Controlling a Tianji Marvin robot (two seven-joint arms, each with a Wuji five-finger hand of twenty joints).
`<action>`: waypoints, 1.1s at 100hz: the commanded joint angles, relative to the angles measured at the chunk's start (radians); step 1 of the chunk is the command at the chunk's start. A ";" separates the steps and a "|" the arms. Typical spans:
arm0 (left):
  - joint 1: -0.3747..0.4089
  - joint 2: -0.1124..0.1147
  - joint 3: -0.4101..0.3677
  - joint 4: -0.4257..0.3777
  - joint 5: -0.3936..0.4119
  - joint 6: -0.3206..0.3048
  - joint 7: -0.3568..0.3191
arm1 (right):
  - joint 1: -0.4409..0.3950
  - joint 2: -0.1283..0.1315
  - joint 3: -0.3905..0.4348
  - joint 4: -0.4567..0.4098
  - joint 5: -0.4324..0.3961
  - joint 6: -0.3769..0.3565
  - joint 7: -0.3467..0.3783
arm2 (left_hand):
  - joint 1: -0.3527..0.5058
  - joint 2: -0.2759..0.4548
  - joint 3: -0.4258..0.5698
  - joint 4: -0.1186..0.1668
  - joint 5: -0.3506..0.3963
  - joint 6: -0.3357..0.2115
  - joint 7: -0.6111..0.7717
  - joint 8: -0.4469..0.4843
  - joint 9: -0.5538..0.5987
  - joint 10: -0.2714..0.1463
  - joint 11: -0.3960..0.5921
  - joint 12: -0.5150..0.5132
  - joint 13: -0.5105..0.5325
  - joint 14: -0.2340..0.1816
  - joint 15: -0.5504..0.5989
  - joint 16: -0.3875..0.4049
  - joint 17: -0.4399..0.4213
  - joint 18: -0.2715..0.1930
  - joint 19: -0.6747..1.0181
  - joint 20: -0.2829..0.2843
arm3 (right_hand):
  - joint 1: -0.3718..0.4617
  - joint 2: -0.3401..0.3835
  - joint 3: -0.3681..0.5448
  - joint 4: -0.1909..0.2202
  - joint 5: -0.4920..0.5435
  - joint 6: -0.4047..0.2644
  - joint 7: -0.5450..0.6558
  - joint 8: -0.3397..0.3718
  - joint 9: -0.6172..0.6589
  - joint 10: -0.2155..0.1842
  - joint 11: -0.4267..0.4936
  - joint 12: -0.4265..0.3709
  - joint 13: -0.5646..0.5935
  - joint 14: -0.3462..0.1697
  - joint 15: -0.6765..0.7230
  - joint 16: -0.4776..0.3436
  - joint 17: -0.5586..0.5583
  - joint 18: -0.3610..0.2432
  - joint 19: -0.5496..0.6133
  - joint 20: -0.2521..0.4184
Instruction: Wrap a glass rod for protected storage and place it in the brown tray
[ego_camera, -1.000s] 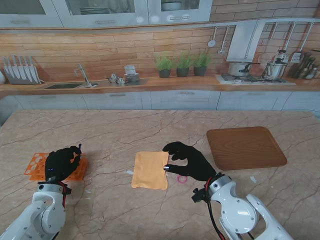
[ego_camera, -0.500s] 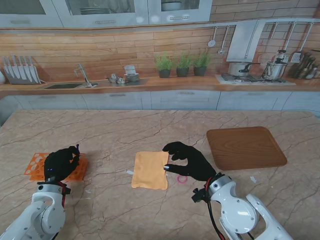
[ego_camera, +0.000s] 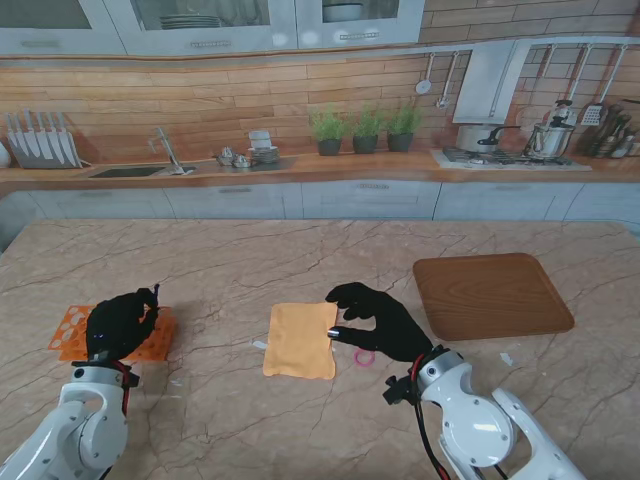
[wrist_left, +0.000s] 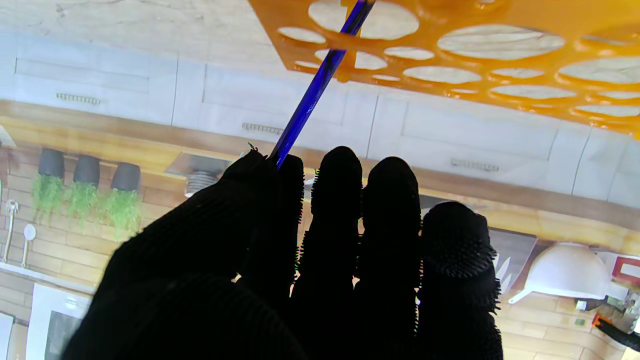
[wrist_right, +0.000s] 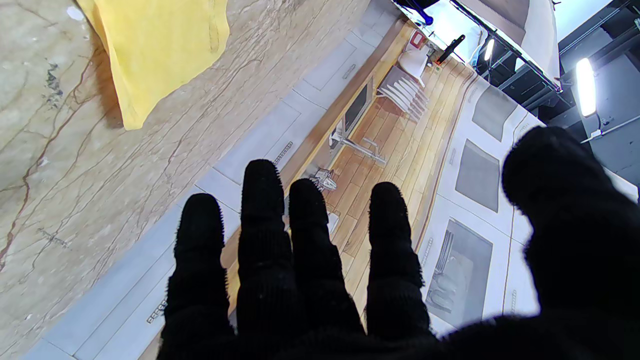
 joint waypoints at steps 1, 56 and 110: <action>0.013 -0.003 -0.006 -0.020 -0.001 -0.005 0.003 | -0.005 -0.005 -0.001 -0.006 0.003 0.000 0.003 | 0.064 0.041 0.009 -0.004 -0.015 -0.001 0.069 0.033 -0.007 0.038 0.030 0.018 0.016 0.009 0.033 0.019 0.010 0.008 0.069 -0.001 | -0.045 0.019 0.003 0.024 0.016 -0.028 -0.002 0.008 0.013 -0.011 0.007 0.010 0.002 -0.014 0.009 0.009 -0.013 -0.002 0.027 0.027; 0.046 0.008 -0.037 -0.151 0.039 -0.053 -0.068 | -0.016 -0.005 0.011 -0.011 -0.003 -0.025 -0.005 | 0.057 0.027 0.031 -0.002 -0.003 0.013 0.059 0.053 0.004 0.051 0.042 0.012 0.032 0.015 0.049 0.014 0.036 0.017 0.084 0.001 | -0.048 0.020 0.005 0.023 0.017 -0.028 -0.003 0.008 0.015 -0.010 0.006 0.010 0.003 -0.015 0.008 0.009 -0.012 -0.001 0.025 0.028; -0.075 0.035 0.073 -0.191 0.067 -0.093 -0.253 | -0.029 -0.011 0.046 -0.023 0.000 -0.073 -0.036 | 0.050 0.030 0.034 -0.004 -0.004 -0.003 0.049 0.060 -0.009 0.032 0.031 0.014 0.007 0.012 0.026 0.004 0.003 0.009 0.063 -0.010 | -0.048 0.021 0.006 0.023 0.021 -0.028 -0.004 0.009 0.017 -0.010 0.004 0.010 0.005 -0.014 0.007 0.009 -0.011 -0.002 0.024 0.029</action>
